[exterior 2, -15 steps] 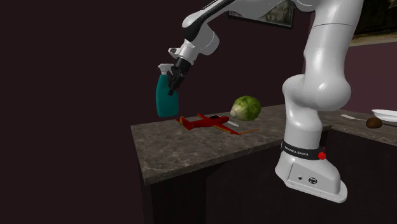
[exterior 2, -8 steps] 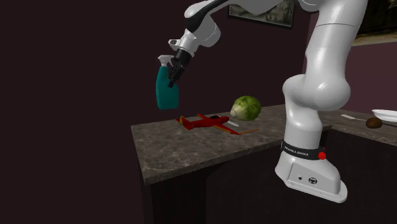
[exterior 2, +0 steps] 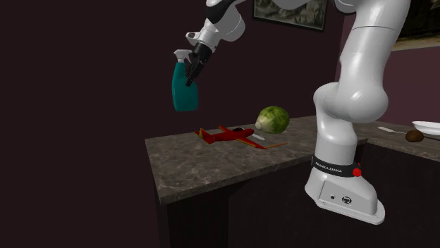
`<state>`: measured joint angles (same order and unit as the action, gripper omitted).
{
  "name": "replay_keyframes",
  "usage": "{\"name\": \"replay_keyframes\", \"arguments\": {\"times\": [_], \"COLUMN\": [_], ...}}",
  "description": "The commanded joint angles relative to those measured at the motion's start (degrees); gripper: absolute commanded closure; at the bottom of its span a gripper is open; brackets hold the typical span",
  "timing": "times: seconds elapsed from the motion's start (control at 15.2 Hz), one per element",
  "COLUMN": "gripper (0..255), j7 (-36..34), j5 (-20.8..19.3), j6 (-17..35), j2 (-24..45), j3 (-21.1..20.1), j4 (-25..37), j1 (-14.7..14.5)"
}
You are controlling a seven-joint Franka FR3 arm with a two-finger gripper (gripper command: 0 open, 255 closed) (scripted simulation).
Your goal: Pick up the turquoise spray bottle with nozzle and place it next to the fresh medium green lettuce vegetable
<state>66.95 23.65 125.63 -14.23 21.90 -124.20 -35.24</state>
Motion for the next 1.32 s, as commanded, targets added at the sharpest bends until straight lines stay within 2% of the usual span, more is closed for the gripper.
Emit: {"name": "replay_keyframes", "arguments": {"times": [0.0, 1.06, 1.25], "gripper": [255, 255, 255], "j7": [-0.9, -6.0, -4.4], "j5": [-0.5, -3.1, -4.7], "j6": [-1.2, -12.0, -13.3], "j2": [-0.4, -0.9, -5.6], "j3": [-0.2, -0.6, 0.5], "j4": [1.0, 12.1, 8.3], "j1": [0.1, 0.4, 2.0]}}
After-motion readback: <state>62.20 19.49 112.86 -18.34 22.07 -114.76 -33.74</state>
